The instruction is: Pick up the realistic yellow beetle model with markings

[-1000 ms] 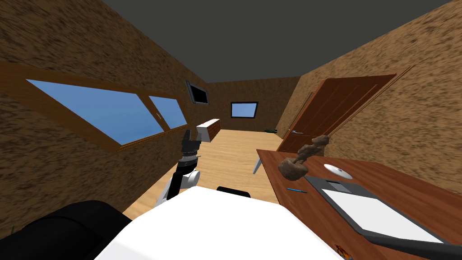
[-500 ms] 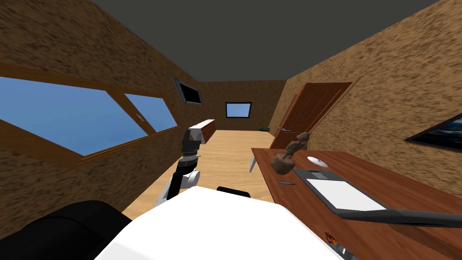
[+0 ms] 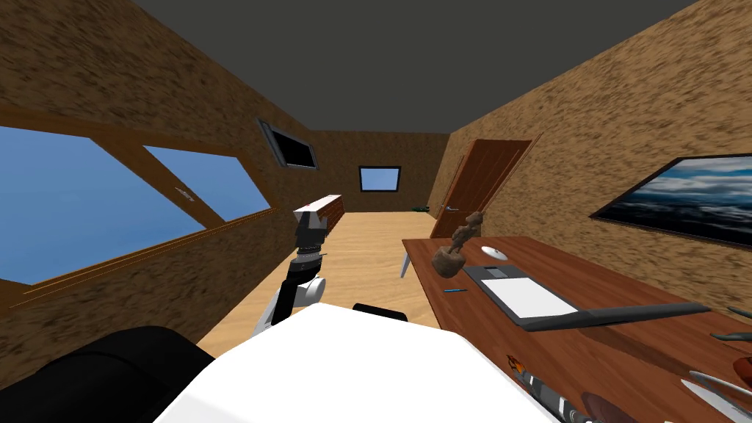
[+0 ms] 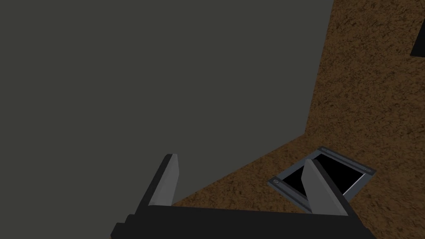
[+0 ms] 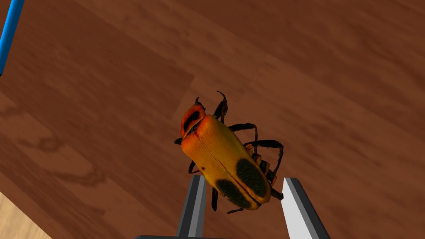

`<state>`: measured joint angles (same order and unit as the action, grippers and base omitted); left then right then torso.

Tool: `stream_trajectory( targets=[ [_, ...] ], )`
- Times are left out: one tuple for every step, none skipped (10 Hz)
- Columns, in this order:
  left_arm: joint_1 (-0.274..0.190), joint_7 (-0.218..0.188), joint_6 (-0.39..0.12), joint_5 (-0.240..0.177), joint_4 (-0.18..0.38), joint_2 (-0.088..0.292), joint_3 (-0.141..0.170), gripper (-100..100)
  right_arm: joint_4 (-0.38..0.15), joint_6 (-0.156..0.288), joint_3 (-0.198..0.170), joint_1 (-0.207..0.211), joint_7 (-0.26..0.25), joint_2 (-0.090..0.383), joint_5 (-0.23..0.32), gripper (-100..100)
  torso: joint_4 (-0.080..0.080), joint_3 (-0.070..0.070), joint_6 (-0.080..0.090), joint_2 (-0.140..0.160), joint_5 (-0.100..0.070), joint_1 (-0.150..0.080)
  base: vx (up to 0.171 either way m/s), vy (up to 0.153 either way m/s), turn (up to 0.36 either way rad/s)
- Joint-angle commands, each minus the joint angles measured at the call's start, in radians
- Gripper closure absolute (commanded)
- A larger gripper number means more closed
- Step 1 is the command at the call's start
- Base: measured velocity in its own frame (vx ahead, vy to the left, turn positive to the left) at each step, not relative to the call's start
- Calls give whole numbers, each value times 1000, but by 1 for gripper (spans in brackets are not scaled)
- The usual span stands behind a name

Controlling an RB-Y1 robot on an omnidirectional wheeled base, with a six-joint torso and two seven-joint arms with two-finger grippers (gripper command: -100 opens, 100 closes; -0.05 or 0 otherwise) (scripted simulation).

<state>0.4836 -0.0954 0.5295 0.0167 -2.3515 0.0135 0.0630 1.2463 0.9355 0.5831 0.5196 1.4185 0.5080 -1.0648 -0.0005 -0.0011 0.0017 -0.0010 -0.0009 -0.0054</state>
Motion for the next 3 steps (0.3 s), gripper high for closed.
stream_trajectory(
  targets=[
    [0, 0, 0, 0, 0, 0, 0, 0, 50, -3, -48, 15, 37, 3, 0, 100, 0, 0, 0, 0, 0, 0, 39, -36, -243],
    [0, 0, 0, 0, 0, 0, 0, 0, 30, -2, -31, 5, 24, 2, 4, 100, 0, 0, 0, 0, 0, 0, 18, -11, -43],
    [0, 0, 0, 0, 0, 0, 0, 0, 33, -2, -35, 7, 29, 2, 4, 0, 0, 1, -1, 1, 0, 0, 0, 0, 0]
  ],
)
